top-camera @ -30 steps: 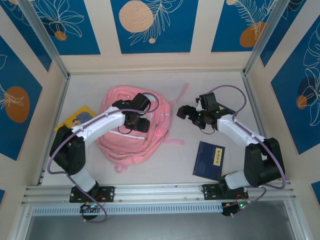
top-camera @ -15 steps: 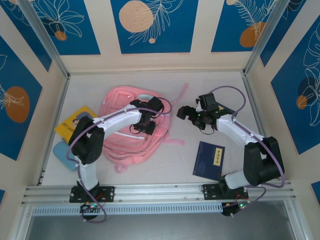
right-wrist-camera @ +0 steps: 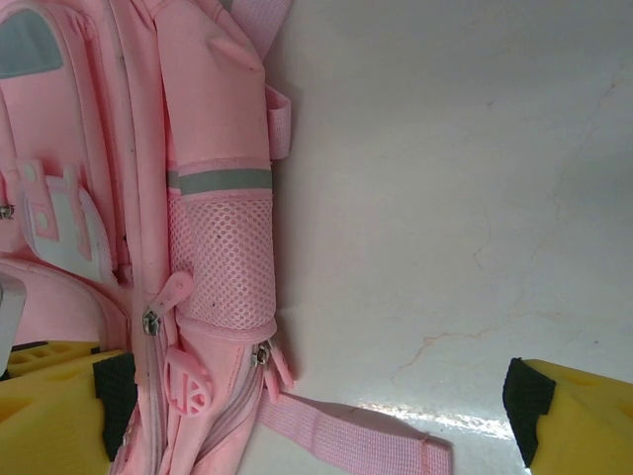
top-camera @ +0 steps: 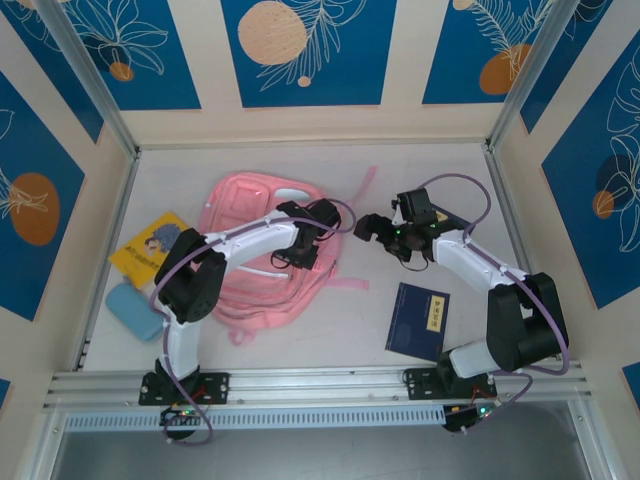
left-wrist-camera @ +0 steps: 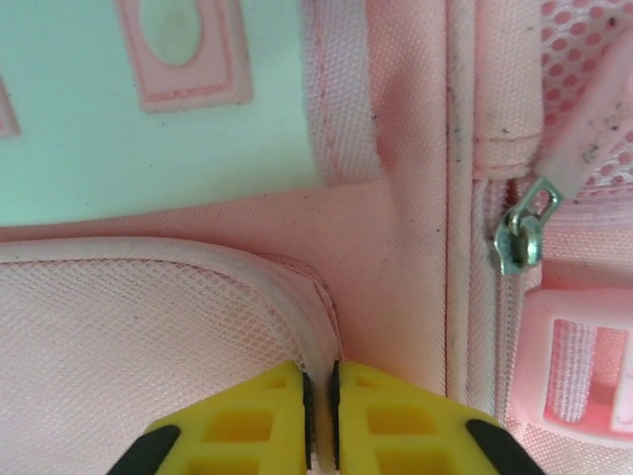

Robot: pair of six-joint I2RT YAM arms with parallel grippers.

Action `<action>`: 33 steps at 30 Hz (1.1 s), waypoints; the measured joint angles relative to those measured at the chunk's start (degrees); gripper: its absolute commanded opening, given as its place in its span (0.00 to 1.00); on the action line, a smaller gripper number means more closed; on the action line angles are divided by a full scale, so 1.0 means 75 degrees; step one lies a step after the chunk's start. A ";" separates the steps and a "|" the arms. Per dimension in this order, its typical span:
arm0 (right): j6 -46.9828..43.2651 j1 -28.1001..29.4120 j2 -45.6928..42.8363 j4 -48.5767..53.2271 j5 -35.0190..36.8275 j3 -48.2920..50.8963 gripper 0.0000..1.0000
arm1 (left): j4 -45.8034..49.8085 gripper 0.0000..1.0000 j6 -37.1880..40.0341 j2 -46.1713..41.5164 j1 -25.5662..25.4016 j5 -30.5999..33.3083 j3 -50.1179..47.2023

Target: Pack the student bag

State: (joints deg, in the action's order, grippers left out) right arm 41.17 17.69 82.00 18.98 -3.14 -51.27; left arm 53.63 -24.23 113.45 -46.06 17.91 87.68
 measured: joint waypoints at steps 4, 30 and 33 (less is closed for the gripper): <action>-0.0006 0.0000 0.0000 -0.0009 0.0023 0.0073 0.97 | 0.0000 0.00 0.0026 -0.0017 -0.0035 0.0079 0.0000; -0.1647 0.0778 -0.1204 -0.1996 -0.2194 0.0924 0.53 | -0.0041 0.00 0.1102 -0.2702 0.0481 0.0353 0.0533; -0.1687 0.0886 -0.1306 -0.2215 -0.2372 0.1040 0.55 | 0.0012 0.00 0.1102 -0.2702 0.0530 0.0323 0.0758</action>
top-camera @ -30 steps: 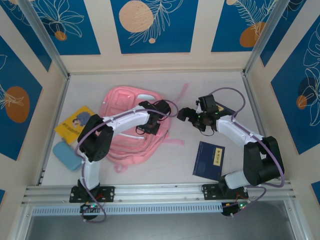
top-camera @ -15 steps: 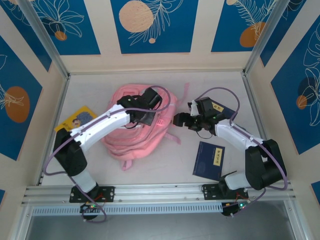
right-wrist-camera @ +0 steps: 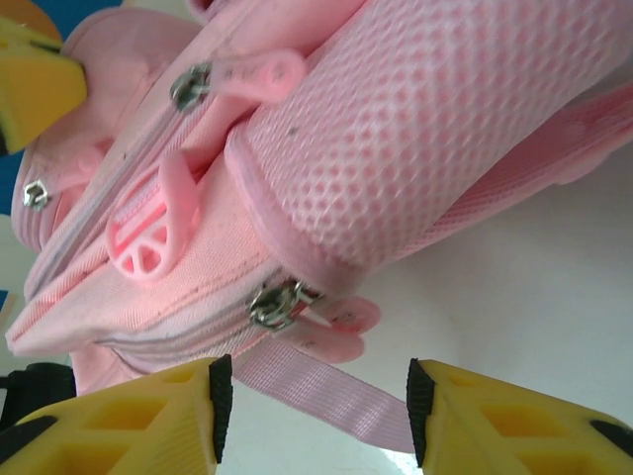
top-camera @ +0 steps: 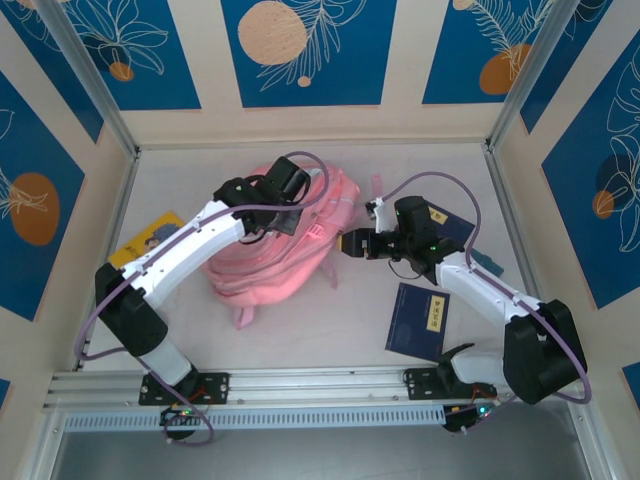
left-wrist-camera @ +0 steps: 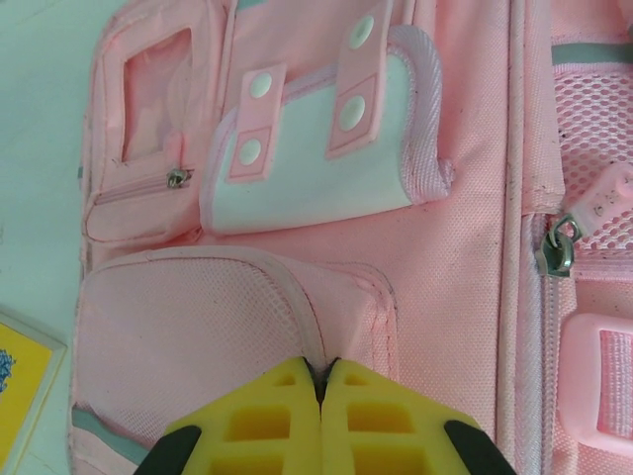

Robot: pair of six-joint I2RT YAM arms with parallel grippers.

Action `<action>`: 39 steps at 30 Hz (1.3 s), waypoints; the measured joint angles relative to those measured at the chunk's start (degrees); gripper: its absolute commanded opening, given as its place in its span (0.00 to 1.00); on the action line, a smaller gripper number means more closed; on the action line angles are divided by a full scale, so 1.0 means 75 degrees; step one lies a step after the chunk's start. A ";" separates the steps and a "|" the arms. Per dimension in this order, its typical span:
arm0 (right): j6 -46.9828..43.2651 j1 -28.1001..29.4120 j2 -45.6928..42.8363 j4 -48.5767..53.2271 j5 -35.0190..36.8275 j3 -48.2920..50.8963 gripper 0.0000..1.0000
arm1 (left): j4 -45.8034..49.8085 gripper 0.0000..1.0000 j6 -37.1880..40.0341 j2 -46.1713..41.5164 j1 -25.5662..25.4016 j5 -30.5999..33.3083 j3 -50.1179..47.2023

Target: Pack the student bag

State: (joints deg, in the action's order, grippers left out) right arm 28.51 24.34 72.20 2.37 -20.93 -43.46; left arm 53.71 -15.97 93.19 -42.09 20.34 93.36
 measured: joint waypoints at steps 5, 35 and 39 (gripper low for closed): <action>-0.0149 0.0219 -0.0012 -0.0204 -0.0064 0.0067 0.54 | -0.0006 0.00 0.0000 0.0000 0.0032 -0.0111 0.0175; -0.0615 0.0262 0.0280 -0.0769 -0.0411 0.0070 0.31 | 0.0041 0.00 0.0000 0.0000 0.0047 -0.0251 0.0175; -0.0720 0.0286 0.0283 -0.0726 -0.0373 0.0064 0.15 | 0.0044 0.00 -0.0003 0.0000 0.0047 -0.0256 0.0175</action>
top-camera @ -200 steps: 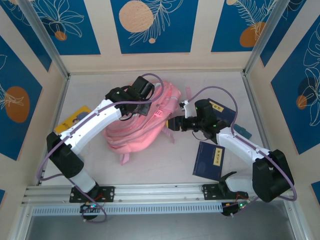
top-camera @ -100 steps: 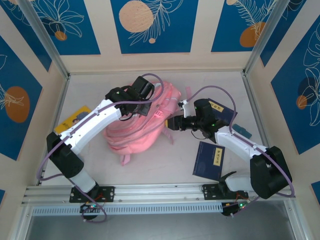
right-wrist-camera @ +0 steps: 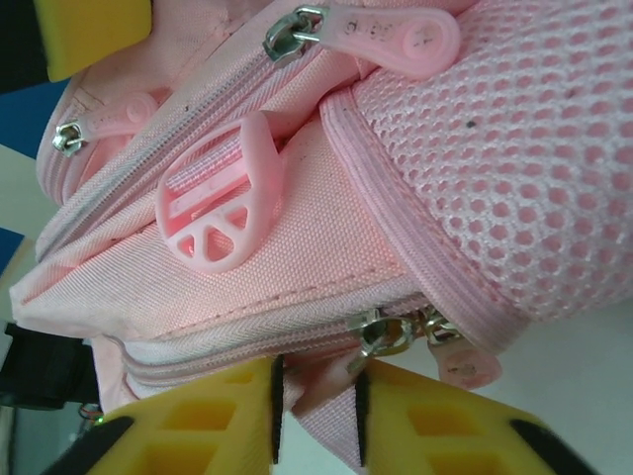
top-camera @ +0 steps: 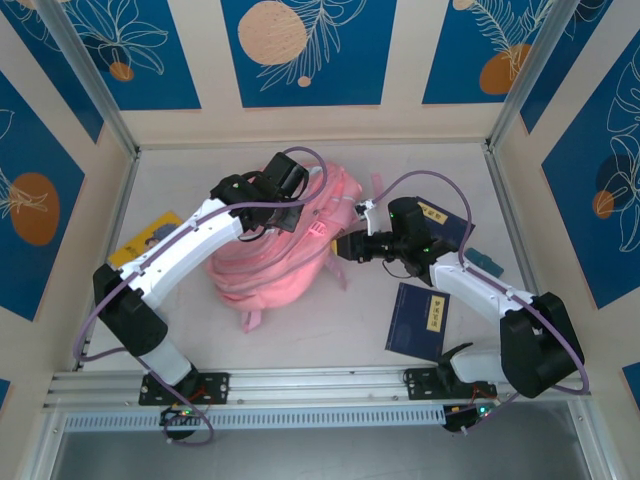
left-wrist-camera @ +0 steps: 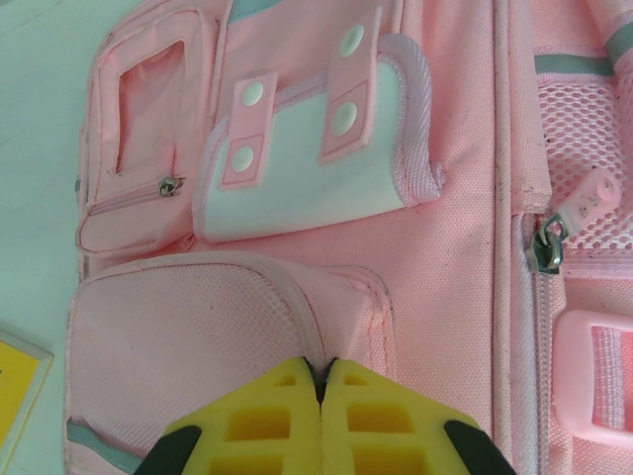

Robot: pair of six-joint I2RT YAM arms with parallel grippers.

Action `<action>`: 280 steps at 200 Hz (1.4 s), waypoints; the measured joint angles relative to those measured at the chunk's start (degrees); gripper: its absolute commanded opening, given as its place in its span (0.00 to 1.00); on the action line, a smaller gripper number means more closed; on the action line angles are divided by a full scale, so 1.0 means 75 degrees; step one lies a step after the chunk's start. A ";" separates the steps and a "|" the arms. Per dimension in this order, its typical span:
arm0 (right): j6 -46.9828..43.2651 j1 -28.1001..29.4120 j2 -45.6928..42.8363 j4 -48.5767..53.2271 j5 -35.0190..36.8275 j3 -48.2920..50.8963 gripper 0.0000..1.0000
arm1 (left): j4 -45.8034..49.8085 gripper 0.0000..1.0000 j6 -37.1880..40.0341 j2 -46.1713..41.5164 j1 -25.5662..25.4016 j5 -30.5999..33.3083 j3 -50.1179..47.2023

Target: Pack the student bag

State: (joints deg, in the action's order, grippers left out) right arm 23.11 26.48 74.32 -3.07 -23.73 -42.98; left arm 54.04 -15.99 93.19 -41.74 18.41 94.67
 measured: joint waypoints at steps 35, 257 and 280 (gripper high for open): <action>-0.0402 0.0198 0.0000 0.0495 0.0437 -0.0035 0.01 | -0.0006 0.00 -0.0137 0.0038 0.0000 -0.0052 0.0000; -0.0484 -0.0691 -0.0294 0.1760 0.2384 -0.0023 0.00 | -0.1189 0.63 0.0673 0.0230 0.0868 -0.3223 -0.0676; -0.0490 -0.0734 -0.0111 0.1941 0.2221 -0.0280 0.00 | -0.1233 0.62 0.1139 0.0259 0.0764 -0.3660 -0.0831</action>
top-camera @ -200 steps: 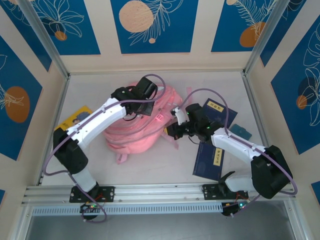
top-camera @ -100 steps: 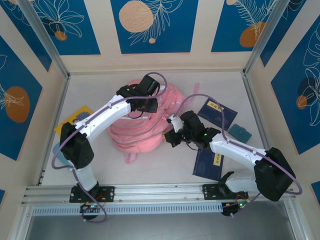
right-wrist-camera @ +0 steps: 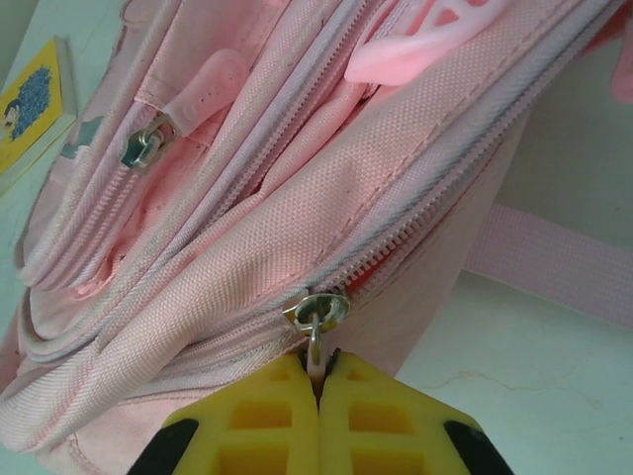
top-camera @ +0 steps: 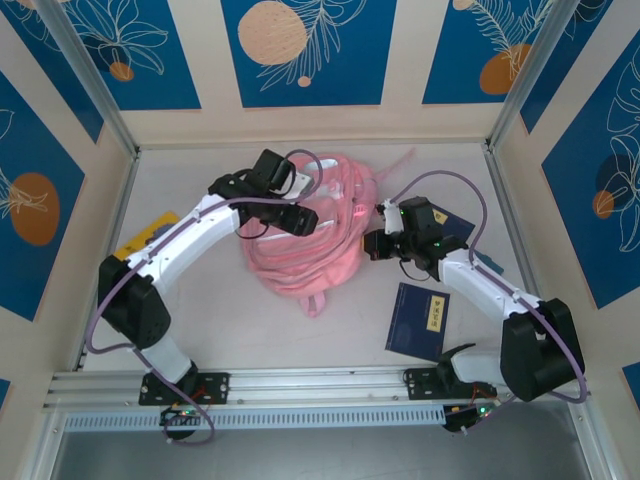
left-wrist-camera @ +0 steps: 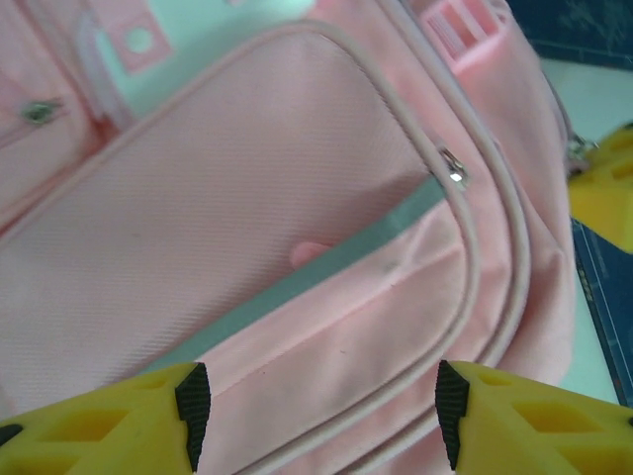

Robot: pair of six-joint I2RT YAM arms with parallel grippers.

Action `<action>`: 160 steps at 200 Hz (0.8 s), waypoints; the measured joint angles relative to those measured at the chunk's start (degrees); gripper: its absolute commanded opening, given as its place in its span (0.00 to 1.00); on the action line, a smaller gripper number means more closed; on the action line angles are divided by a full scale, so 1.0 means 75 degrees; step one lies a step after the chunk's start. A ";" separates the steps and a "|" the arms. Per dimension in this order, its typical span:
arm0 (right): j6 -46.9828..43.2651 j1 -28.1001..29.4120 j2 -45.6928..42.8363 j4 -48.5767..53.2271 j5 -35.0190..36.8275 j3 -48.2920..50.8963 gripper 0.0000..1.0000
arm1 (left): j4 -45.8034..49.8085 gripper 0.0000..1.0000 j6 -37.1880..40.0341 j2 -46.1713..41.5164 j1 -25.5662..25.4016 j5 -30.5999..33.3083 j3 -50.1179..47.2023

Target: Pack the student bag

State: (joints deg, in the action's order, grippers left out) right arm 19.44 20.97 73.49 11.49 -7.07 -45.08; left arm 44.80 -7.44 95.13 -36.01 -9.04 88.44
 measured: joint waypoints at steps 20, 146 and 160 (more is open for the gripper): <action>0.0000 0.0000 0.0085 0.0082 -0.0119 -0.0149 0.00 | -0.0131 0.61 0.0219 0.0154 -0.0245 -0.0076 -0.0009; 0.0000 -0.0058 0.0090 0.0181 -0.0329 -0.0178 0.00 | -0.0181 0.19 0.0015 0.1550 -0.0970 0.1052 0.0694; 0.0000 -0.0047 0.0090 0.0178 -0.0350 -0.0172 0.00 | -0.0146 0.15 -0.0017 0.1606 -0.0991 0.1169 0.0734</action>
State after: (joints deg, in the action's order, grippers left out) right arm 19.44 20.62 74.17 12.82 -9.69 -46.37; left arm 43.70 -7.57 107.18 -43.44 -0.27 93.95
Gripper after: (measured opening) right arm 0.061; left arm 0.193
